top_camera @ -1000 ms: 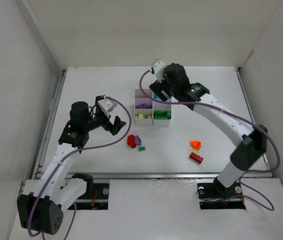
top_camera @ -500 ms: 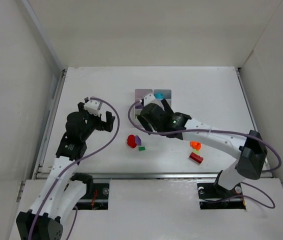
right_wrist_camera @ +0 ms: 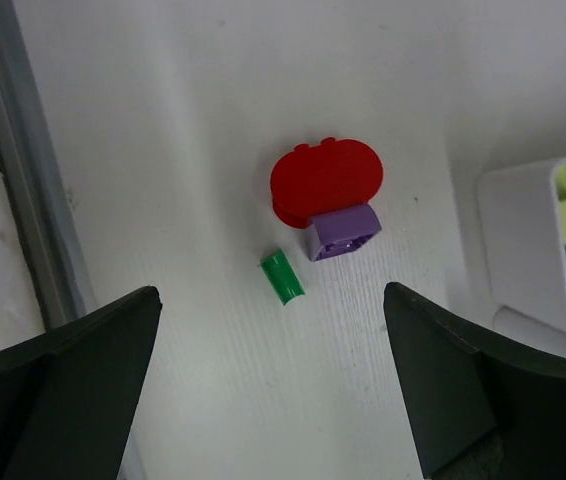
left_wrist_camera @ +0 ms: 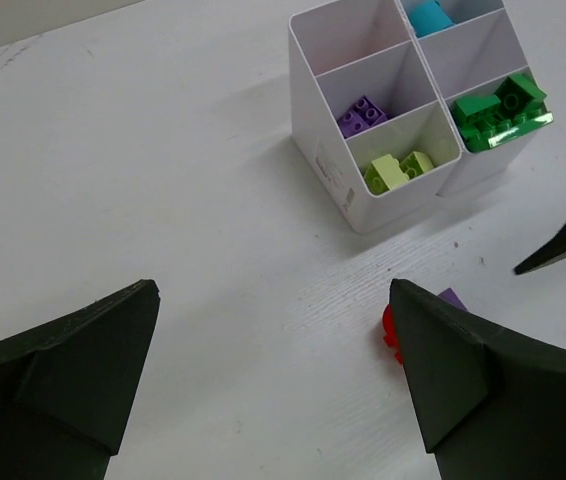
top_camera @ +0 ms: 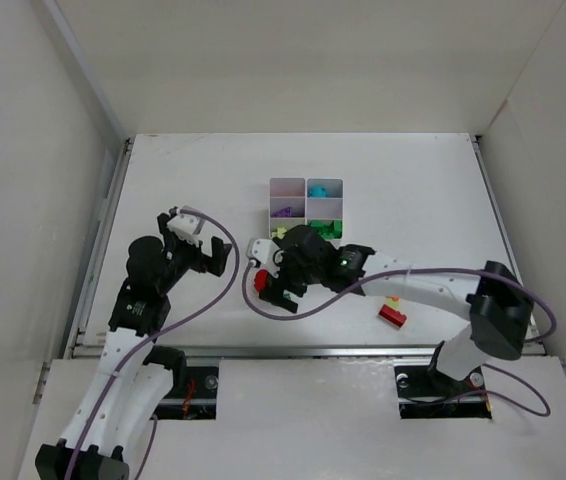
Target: Sort the legos into containers by color
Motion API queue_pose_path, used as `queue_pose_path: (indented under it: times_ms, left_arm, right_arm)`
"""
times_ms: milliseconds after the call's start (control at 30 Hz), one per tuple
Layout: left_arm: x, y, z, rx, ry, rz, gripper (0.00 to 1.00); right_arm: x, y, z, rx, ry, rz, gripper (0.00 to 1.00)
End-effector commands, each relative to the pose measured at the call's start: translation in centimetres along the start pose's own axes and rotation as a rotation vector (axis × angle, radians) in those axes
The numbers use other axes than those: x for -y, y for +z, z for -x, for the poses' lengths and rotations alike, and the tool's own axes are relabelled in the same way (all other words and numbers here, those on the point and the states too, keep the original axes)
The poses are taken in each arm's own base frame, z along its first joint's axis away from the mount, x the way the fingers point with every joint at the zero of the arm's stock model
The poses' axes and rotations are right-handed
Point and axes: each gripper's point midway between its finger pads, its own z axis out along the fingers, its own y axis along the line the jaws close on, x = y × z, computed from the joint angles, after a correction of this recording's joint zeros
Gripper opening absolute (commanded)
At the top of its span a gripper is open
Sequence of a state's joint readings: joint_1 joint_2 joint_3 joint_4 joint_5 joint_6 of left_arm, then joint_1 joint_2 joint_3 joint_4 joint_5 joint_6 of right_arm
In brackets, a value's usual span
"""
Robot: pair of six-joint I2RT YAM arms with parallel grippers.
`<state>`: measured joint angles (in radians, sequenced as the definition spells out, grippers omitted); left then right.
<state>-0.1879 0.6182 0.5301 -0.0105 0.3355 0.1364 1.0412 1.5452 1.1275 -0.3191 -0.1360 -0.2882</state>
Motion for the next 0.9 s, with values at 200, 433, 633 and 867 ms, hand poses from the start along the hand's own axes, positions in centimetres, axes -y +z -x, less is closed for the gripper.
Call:
queue_pose_path:
  times_ms: [200,433,633,867]
  left_arm:
    - [0.0,-1.4,2.0,0.094,0.007,0.024,0.99]
    - [-0.4,-1.8,2.2,0.102,-0.003,0.044,0.99]
    - [-0.4,-1.9,2.6,0.111,0.000,0.045,0.99]
    - [-0.3,-1.9,2.6,0.112,0.000,0.036,0.99]
  right_arm:
    - [2.2,3.4,0.5,-0.035,-0.200,0.036,0.93]
    - [2.3,5.4,-0.3,-0.063,-0.215,0.071,0.84]
    - [2.4,6.6,-2.0,-0.121,-0.197,0.071,0.74]
    - [3.4,7.3,-2.1,-0.107,-0.160,0.047,0.41]
